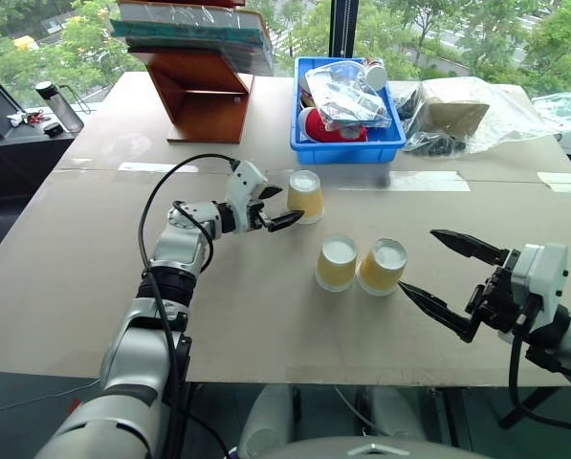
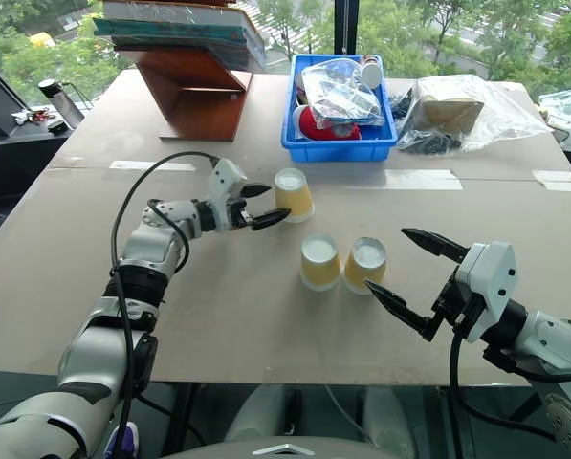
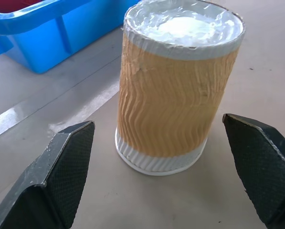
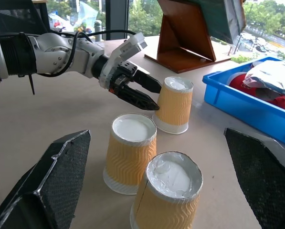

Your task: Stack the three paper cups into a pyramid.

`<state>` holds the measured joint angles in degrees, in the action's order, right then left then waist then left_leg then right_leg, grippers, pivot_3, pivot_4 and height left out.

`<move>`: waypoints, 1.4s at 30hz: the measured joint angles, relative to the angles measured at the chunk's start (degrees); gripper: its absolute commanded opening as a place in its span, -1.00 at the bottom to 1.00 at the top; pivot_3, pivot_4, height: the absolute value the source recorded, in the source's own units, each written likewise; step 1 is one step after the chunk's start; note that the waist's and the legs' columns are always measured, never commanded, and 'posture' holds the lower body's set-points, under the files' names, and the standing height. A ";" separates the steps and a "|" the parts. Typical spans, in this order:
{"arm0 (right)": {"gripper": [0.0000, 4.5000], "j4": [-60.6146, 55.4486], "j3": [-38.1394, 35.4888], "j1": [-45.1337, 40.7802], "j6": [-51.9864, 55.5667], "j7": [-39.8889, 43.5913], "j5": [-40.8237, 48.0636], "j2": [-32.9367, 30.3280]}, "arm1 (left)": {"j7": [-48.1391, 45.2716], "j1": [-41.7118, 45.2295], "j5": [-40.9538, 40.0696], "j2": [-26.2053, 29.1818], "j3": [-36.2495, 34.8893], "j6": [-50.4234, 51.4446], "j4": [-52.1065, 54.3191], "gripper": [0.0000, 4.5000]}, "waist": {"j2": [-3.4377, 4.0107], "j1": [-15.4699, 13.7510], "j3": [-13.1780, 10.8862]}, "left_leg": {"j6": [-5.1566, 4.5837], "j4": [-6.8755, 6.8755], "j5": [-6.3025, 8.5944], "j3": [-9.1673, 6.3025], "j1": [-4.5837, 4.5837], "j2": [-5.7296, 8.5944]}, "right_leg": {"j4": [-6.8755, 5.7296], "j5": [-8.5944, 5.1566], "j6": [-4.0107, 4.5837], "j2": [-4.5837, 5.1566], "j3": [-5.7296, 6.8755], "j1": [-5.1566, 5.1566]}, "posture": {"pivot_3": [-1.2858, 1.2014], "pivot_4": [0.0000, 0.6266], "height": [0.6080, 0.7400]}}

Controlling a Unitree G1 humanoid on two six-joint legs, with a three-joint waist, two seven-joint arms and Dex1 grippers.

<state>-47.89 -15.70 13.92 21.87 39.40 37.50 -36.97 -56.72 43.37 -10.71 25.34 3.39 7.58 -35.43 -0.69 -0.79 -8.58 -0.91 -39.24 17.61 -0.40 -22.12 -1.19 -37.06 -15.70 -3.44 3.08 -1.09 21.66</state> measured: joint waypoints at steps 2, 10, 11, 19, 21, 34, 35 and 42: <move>0.97 -0.02 -0.02 0.48 -0.02 -0.04 -0.44 -0.05 | -0.05 0.83 0.01 -0.60 0.00 0.00 -0.10 0.97 | 0.00 0.03 0.00 | 0.00 0.00 0.00 0.00 0.00 0.00 | 0.00 0.00 0.00 0.00 0.00 0.00 | 0.03 -0.52 1.00; 1.00 -0.02 -0.04 0.69 -0.04 -0.20 -1.06 -0.07 | -0.04 3.83 0.44 -2.42 0.02 -0.30 -1.74 0.74 | 0.00 0.13 0.00 | 0.00 0.00 0.00 0.01 0.01 0.00 | -0.01 0.00 0.00 -0.01 0.00 0.00 | 0.03 -0.52 1.00; 1.00 -0.03 -0.04 0.70 -0.04 -0.24 -1.06 -0.07 | -0.04 3.99 0.46 -2.53 0.02 -0.30 -2.01 0.66 | 0.00 0.14 0.00 | 0.00 0.00 0.00 0.01 0.01 0.00 | -0.01 0.00 0.00 -0.01 -0.01 0.00 | 0.03 -0.52 1.00; 1.00 -0.61 -0.10 1.43 -0.02 -1.03 -1.08 -0.13 | -0.91 4.11 0.53 -2.19 0.01 -0.56 -1.91 0.09 | -0.01 0.10 0.00 | 0.00 0.00 0.00 0.00 0.00 0.00 | -0.01 0.00 0.00 0.00 0.00 0.00 | 0.03 -0.52 1.00; 1.00 -0.61 -0.11 1.88 0.01 -1.18 -1.08 -0.14 | -1.40 3.67 0.53 -1.41 0.01 -0.60 -1.18 0.09 | 0.00 0.13 0.00 | 0.01 0.00 0.00 0.00 0.00 0.00 | -0.01 0.00 0.00 -0.01 -0.01 0.00 | 0.03 -0.52 1.00; 1.00 -0.26 -7.01 9.39 -0.85 -0.13 -0.39 0.23 | -16.82 5.44 -15.30 3.42 3.20 27.66 27.37 0.09 | 0.00 0.13 0.00 | 0.01 -0.05 -0.01 -0.02 0.03 -0.01 | -0.07 -0.01 -0.01 -0.03 -0.04 -0.02 | 0.03 -0.52 1.00; 1.00 -0.22 -7.45 9.95 -1.01 0.08 -0.40 0.30 | -16.76 5.44 -15.30 3.32 3.86 28.08 27.57 0.09 | 0.00 0.12 0.00 | 0.01 -0.05 -0.01 0.00 0.03 -0.01 | -0.07 -0.01 -0.01 -0.03 -0.06 -0.02 | 0.03 -0.52 1.00; 1.00 0.87 -11.25 18.06 -3.93 3.48 -0.50 2.07 | -15.24 4.82 -15.01 -0.30 6.64 27.87 28.32 0.09 | -0.02 0.02 -0.01 | 0.00 -0.08 0.00 0.02 0.00 0.00 | -0.04 -0.02 -0.02 -0.02 -0.10 -0.02 | 0.03 -0.52 1.00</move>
<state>-47.03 -26.95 31.97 17.94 42.88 37.00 -34.90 -71.95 48.19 -25.71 25.05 10.03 35.44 -7.11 -0.71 -0.77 -8.58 -0.91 -39.32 17.61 -0.38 -22.13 -1.19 -37.10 -15.72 -3.47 3.06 -1.19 21.64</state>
